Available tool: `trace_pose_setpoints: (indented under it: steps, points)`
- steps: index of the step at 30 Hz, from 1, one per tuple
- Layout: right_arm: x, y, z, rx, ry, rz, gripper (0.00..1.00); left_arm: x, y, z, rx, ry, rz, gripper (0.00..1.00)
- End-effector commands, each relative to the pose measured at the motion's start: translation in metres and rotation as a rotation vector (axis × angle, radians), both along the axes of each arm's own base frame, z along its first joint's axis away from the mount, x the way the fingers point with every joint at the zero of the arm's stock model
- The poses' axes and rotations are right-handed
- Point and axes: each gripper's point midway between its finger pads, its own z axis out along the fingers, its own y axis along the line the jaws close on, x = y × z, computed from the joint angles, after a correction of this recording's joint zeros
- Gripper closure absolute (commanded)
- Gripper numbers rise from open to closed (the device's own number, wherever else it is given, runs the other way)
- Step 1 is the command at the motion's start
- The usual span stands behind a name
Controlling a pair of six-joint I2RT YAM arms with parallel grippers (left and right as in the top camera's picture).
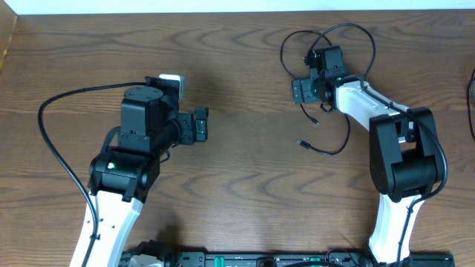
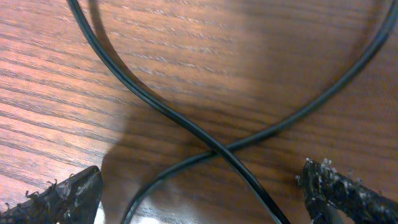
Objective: Untangle cables
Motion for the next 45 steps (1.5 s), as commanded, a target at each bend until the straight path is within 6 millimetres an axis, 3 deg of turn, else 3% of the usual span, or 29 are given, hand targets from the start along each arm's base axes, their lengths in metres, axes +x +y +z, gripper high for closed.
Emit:
trace_pose_setpoints:
  steps: [1,3,5,7,12,13,22,25,32,38,45]
  points:
    - [-0.049,-0.022,-0.065,-0.083,0.211,-0.052,0.07,-0.003,-0.001,0.000,0.001,-0.002,-0.015,0.04]
    - [-0.054,-0.023,-0.066,-0.090,0.232,-0.053,0.16,-0.004,0.000,-0.002,0.002,0.005,-0.015,0.04]
    - [-0.056,-0.024,-0.067,-0.091,0.244,-0.057,0.18,-0.005,-0.001,-0.003,0.001,0.013,-0.019,0.03]
    - [-0.059,-0.022,-0.068,-0.083,0.255,-0.059,0.29,-0.007,-0.004,-0.004,-0.011,0.023,-0.034,0.04]
    - [-0.067,-0.012,-0.069,-0.016,0.294,-0.069,0.92,-0.008,-0.004,-0.005,-0.010,0.029,-0.035,0.04]
    - [-0.067,-0.010,-0.069,-0.003,0.299,-0.079,0.99,-0.009,-0.004,-0.005,-0.010,0.030,-0.035,0.04]
    - [-0.069,0.006,-0.064,0.099,0.326,-0.076,0.99,-0.009,-0.004,-0.005,-0.010,0.031,-0.035,0.04]
    - [-0.065,0.008,-0.052,0.109,0.307,-0.072,0.99,-0.009,-0.004,-0.005,-0.010,0.031,-0.035,0.03]
    - [-0.047,0.012,0.023,0.149,0.157,-0.058,0.99,-0.010,-0.005,-0.006,-0.016,0.039,-0.036,0.04]
    - [-0.043,0.012,0.085,0.179,0.037,-0.048,0.99,-0.016,-0.012,-0.009,-0.043,0.065,-0.070,0.04]
    - [-0.050,0.009,0.129,0.187,-0.037,-0.043,0.99,-0.019,-0.011,-0.013,-0.040,0.085,-0.069,0.04]
